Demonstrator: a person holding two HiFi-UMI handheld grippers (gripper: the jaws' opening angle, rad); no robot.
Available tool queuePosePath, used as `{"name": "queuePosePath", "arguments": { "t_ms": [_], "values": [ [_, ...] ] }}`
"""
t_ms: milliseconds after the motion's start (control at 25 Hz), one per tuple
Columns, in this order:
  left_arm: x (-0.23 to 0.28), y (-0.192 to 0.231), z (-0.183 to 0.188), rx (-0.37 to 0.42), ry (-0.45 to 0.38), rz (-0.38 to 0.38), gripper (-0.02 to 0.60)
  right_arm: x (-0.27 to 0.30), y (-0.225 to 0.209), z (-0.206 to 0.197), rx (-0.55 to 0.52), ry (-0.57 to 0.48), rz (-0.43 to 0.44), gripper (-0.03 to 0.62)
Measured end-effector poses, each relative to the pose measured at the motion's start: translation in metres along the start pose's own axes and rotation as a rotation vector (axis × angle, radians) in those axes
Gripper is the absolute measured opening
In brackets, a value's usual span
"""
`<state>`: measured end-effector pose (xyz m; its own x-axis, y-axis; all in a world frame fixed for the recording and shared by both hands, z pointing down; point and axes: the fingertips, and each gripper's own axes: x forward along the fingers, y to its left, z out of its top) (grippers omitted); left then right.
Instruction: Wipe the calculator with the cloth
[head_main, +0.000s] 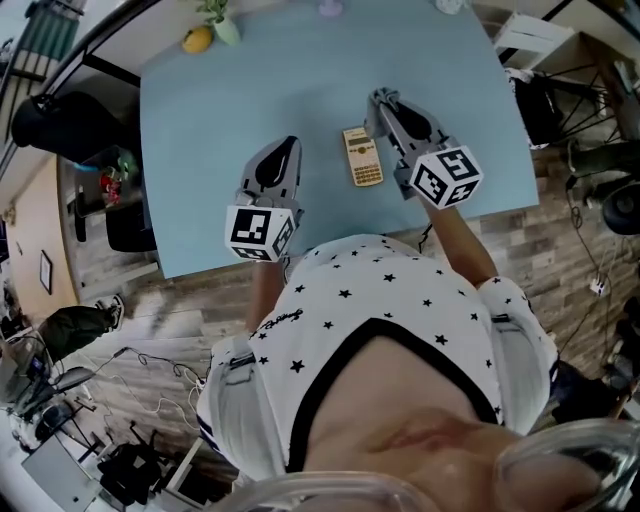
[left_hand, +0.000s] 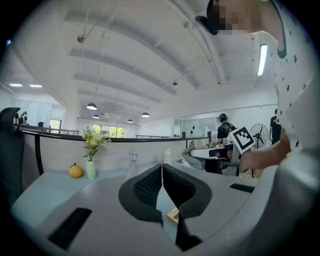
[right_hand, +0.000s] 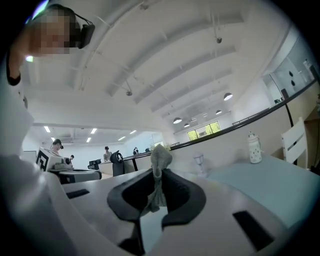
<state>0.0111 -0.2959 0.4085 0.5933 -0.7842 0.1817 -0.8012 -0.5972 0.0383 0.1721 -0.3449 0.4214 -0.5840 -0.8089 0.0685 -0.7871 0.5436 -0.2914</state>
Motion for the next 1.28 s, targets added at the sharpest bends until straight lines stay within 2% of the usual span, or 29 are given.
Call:
{"name": "queuePosePath", "arguments": {
  "t_ms": [160, 1280],
  "values": [
    [-0.001, 0.002, 0.0, 0.0, 0.0, 0.011, 0.031, 0.001, 0.003, 0.009, -0.016, -0.03, 0.011, 0.043],
    [0.007, 0.009, -0.002, 0.005, 0.021, 0.021, 0.031, 0.01, 0.008, 0.004, 0.022, -0.005, 0.06, 0.038]
  ]
}}
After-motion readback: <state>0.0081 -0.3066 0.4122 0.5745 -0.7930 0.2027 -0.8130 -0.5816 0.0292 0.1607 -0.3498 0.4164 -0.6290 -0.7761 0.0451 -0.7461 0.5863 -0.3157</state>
